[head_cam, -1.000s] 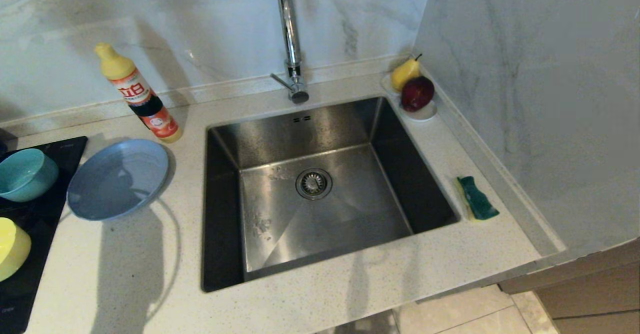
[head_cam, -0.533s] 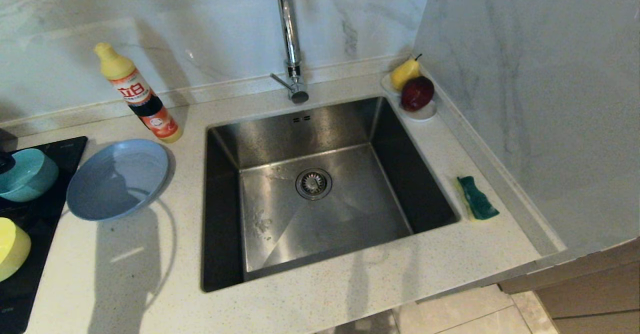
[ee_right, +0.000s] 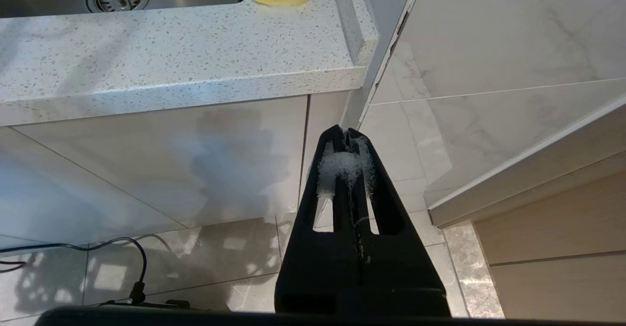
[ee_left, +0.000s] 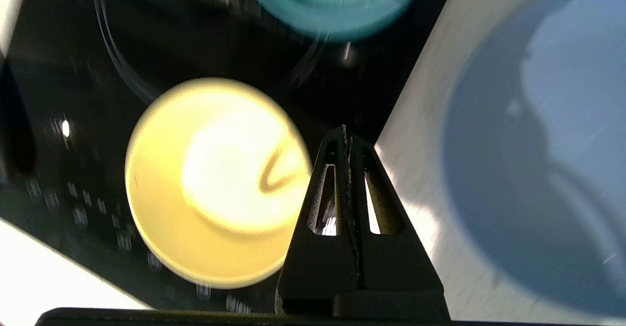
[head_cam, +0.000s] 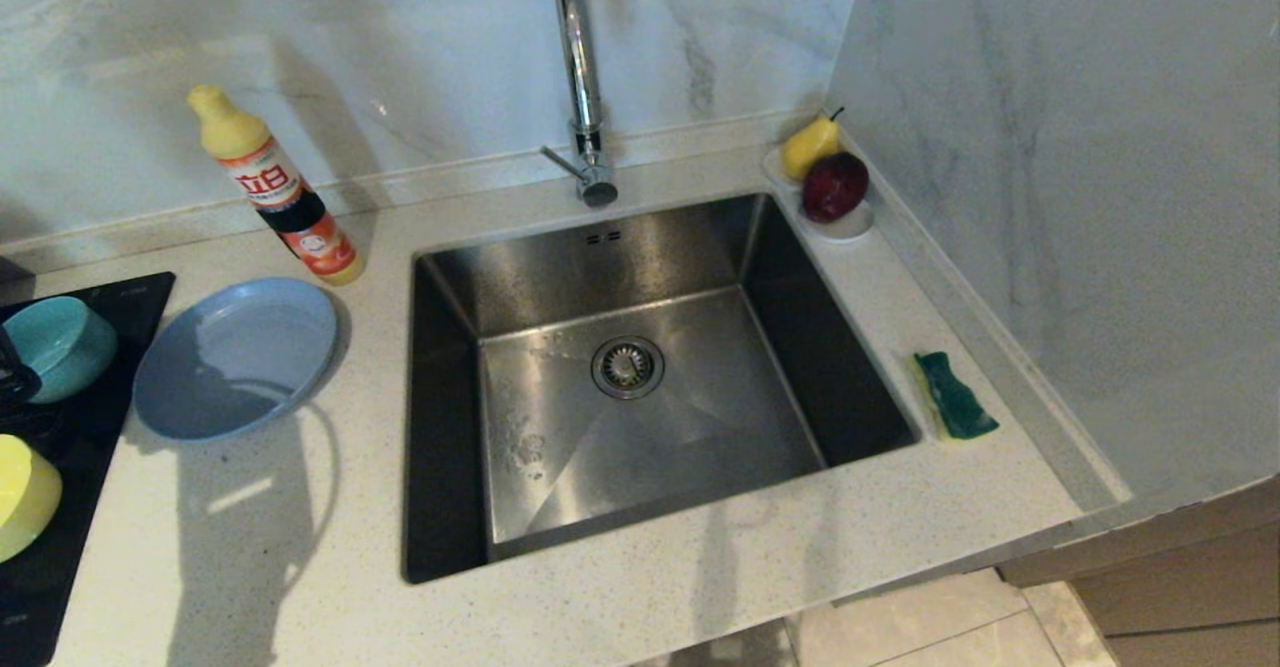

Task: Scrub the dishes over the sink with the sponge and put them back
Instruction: Place the bowl on the plate

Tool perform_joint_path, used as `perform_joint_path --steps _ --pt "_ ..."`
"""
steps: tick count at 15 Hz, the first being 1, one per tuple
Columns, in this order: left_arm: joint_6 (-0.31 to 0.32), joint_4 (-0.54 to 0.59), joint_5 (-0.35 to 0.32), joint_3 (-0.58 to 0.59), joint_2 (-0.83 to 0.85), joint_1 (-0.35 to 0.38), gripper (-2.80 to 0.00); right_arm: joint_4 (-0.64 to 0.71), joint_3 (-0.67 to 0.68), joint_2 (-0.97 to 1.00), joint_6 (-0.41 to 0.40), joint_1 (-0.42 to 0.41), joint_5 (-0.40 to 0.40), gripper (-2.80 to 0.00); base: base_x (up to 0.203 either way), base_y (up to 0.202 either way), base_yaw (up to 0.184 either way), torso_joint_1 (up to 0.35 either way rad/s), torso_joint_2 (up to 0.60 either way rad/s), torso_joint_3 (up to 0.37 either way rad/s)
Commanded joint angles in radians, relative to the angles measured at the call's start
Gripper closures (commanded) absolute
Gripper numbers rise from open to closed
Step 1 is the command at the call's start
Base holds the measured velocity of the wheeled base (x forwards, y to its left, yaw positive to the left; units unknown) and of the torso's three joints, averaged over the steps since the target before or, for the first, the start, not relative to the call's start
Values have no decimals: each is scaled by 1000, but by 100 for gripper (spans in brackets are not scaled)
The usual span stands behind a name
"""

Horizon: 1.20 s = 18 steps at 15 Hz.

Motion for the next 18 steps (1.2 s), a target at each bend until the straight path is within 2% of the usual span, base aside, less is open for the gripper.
perform_joint_path --steps 1,2,3,5,8,14,18 --pt "-3 11 -4 48 -7 7 0 0 -1 -2 -1 0 1 0 0 0 0 0 0 0" --pt "-1 17 -3 62 -12 9 0 0 -1 -2 -1 0 1 0 0 0 0 0 0 0" --pt "0 19 -4 69 -15 14 -280 0 -1 -2 -1 0 1 0 0 0 0 0 0 0" --pt "0 19 -18 63 -14 33 -280 0 -1 0 -1 0 1 0 0 0 0 0 0 0" --pt "-3 22 -83 71 -3 62 -280 0 -1 -2 -1 0 1 0 0 0 0 0 0 0" --pt "-7 22 -95 76 76 97 -280 0 -1 -2 -1 0 1 0 0 0 0 0 0 0" --pt "-20 38 -144 81 86 104 -280 0 -1 -2 -1 0 1 0 0 0 0 0 0 0"
